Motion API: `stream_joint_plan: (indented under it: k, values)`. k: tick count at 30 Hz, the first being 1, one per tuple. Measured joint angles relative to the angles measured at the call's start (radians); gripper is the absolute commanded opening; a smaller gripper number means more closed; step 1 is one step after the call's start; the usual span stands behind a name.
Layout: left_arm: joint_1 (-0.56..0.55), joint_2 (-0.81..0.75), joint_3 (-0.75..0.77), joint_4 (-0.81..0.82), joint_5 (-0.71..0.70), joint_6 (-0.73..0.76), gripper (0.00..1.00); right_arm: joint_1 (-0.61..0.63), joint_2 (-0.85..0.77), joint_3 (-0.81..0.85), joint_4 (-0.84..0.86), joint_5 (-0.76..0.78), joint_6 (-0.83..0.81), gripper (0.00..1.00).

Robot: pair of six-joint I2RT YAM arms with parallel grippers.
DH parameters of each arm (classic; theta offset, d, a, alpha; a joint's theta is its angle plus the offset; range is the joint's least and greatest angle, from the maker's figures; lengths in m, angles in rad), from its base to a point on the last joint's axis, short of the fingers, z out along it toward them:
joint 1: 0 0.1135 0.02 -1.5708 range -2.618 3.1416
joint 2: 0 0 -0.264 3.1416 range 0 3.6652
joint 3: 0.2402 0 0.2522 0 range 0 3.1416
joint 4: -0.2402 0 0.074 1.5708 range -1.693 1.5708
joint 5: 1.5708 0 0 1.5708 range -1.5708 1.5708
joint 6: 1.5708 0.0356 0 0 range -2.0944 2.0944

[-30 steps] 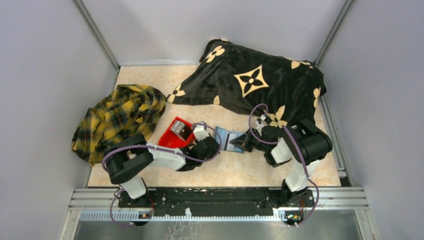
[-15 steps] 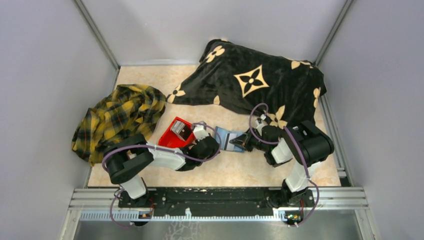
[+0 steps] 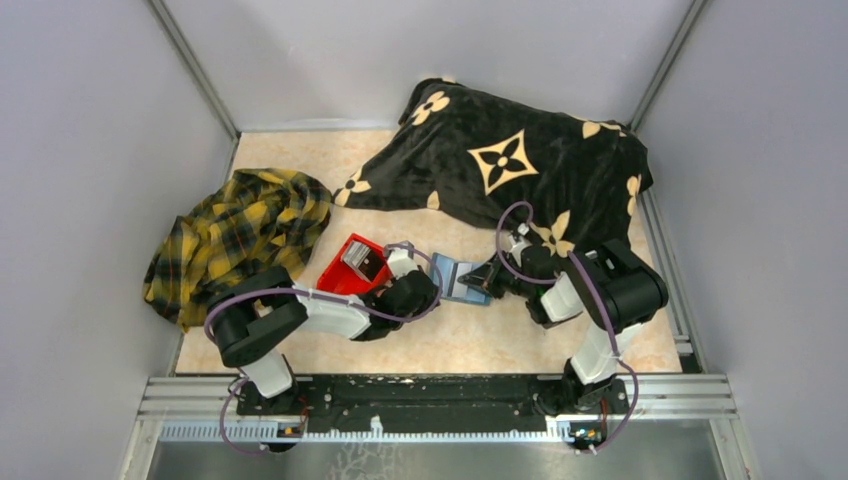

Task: Put the credit cards into the card holder
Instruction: Insert the credit card into the card holder.

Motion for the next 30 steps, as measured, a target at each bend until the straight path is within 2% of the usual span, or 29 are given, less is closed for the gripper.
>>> stream_joint_plan:
  k: [4,11,17,21,30]
  values:
    - [0.003,0.000,0.000,0.003,0.012,0.010,0.18,0.000,0.000,0.014,-0.020,0.001,-0.011,0.00]
    - [0.004,0.000,0.016,-0.006,0.037,0.029,0.44,0.000,0.010,0.036,-0.049,0.000,-0.037,0.00]
    - [0.003,-0.011,0.042,-0.047,0.059,0.035,0.58,0.002,0.021,0.053,-0.069,0.000,-0.053,0.00]
    - [0.002,-0.034,0.061,-0.122,0.063,0.038,0.62,0.002,0.027,0.061,-0.082,0.001,-0.062,0.00]
    - [0.002,-0.126,0.064,-0.349,0.025,0.011,0.64,0.003,0.037,0.074,-0.093,0.004,-0.079,0.00]
